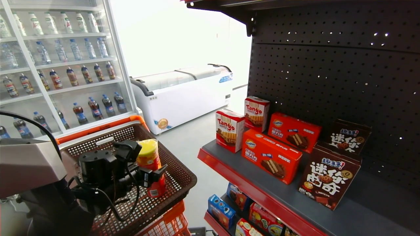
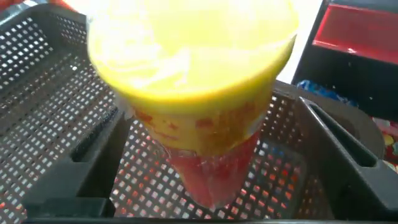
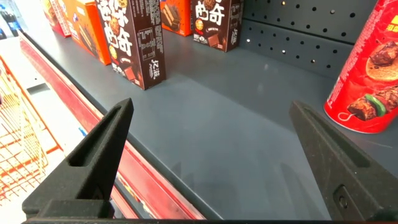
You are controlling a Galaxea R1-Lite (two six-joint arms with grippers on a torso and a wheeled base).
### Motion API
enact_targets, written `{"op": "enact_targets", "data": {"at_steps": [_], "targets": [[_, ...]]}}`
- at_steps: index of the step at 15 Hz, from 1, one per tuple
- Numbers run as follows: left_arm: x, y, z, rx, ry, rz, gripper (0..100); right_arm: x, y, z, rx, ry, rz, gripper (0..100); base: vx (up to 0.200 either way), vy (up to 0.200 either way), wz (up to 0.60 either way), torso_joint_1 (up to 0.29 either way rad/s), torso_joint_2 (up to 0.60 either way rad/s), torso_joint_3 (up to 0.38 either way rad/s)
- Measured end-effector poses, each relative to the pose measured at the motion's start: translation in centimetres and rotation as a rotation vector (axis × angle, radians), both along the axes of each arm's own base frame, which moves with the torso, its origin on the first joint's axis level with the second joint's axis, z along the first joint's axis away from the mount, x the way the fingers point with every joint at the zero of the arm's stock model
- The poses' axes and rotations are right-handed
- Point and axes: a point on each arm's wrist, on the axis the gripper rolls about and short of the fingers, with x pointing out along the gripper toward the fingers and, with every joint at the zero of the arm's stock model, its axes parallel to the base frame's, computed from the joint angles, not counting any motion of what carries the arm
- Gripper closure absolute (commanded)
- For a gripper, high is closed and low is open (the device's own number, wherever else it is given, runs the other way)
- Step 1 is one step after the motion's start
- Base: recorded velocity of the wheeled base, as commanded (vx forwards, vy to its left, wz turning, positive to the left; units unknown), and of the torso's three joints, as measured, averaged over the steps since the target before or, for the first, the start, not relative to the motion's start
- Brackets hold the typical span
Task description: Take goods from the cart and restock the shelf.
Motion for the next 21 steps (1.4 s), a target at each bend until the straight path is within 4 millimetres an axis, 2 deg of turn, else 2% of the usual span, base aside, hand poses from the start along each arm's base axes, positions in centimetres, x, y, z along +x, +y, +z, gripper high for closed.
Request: {"op": "enact_targets", "data": {"at_steps": [6, 15, 16, 21], "targets": [[0.5, 0.0, -2.4, 0.027, 0.014, 0.076, 0, 0.0, 0.0, 0.0, 0.000, 0.000, 0.000, 0, 0.000, 0.000, 0.00, 0.000, 0.00, 0.000], [2.1, 0.0, -3.4, -0.020, 0.014, 0.097, 0, 0.0, 0.0, 0.0, 0.000, 0.000, 0.000, 0, 0.000, 0.000, 0.00, 0.000, 0.00, 0.000], [2.3, 0.0, -3.4, -0.022, 0.009, 0.098, 100, 0.0, 0.0, 0.0, 0.000, 0.000, 0.000, 0, 0.000, 0.000, 0.00, 0.000, 0.00, 0.000], [3.0, 0.1, -3.4, -0.012, -0.007, 0.126, 100, 0.0, 0.0, 0.0, 0.000, 0.000, 0.000, 0, 0.000, 0.000, 0.00, 0.000, 0.00, 0.000]]}}
